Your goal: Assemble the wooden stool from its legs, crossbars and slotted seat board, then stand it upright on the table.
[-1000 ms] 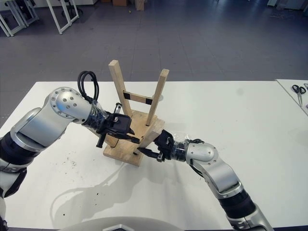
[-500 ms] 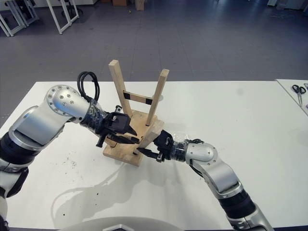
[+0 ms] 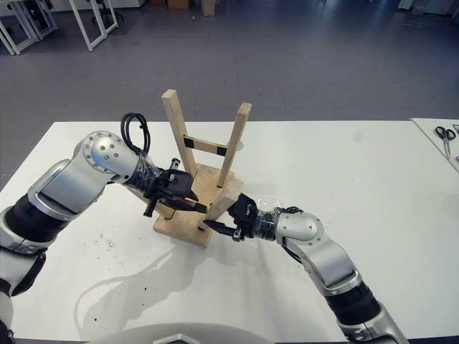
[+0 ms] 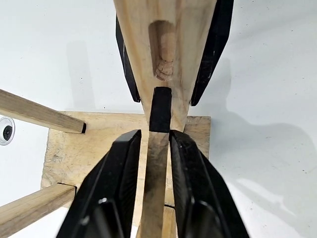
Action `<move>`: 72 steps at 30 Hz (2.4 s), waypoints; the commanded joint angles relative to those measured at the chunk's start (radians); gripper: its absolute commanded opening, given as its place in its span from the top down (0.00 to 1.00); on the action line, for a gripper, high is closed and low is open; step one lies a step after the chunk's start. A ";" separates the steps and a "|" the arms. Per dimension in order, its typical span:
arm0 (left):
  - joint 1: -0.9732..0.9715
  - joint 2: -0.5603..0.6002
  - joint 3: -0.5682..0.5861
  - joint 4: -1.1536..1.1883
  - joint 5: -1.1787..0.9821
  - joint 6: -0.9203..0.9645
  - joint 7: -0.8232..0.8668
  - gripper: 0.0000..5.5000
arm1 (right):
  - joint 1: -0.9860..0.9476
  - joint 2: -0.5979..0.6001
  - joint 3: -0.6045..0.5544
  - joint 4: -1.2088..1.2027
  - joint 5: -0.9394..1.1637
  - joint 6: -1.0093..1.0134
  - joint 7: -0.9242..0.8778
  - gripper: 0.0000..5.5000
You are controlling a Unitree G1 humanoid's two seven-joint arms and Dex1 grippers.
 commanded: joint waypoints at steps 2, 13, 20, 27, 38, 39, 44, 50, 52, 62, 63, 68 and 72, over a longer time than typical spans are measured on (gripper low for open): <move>0.017 0.012 -0.007 0.021 0.019 0.002 -0.018 0.91 | 0.024 -0.022 0.029 0.028 -0.039 0.060 0.004 0.63; -0.016 0.011 0.067 0.012 -0.025 0.027 -0.028 0.92 | 0.013 -0.038 0.066 0.083 -0.092 0.034 0.024 0.63; 0.000 0.021 0.082 -0.023 -0.039 0.042 -0.030 0.92 | -0.006 -0.044 0.073 0.137 -0.087 0.056 0.055 0.63; 0.002 0.021 0.091 -0.035 -0.042 0.056 -0.021 0.92 | -0.049 -0.057 0.121 0.191 -0.124 0.093 0.079 0.63; 0.018 0.038 0.107 -0.067 -0.053 0.069 -0.025 0.92 | -0.091 -0.068 0.173 0.266 -0.083 0.200 0.120 0.63; 0.021 0.040 0.107 -0.075 -0.057 0.073 -0.027 0.92 | -0.097 -0.066 0.174 0.271 -0.074 0.209 0.126 0.63; 0.027 0.035 0.096 -0.066 -0.033 0.073 -0.002 0.92 | -0.128 -0.082 0.212 0.287 -0.123 0.193 0.123 0.63; 0.055 0.083 0.046 -0.059 0.032 0.047 -0.010 0.92 | -0.136 -0.088 0.267 0.315 -0.176 0.221 0.071 0.63; 0.070 0.100 0.003 -0.062 0.069 0.043 -0.015 0.92 | -0.129 -0.091 0.276 0.310 -0.184 0.220 0.051 0.63; 0.121 0.090 -0.104 -0.043 0.185 0.026 0.027 0.92 | -0.180 -0.100 0.350 0.364 -0.231 0.214 0.043 0.63; 0.119 0.091 -0.100 -0.038 0.182 0.024 0.026 0.92 | -0.184 -0.100 0.366 0.384 -0.243 0.208 0.043 0.63; 0.130 0.100 -0.093 -0.040 0.172 0.026 0.025 0.92 | -0.174 -0.112 0.412 0.417 -0.271 0.186 0.026 0.63; 0.124 0.083 -0.060 -0.028 0.155 0.031 0.038 0.92 | -0.180 -0.115 0.418 0.419 -0.285 0.173 -0.002 0.63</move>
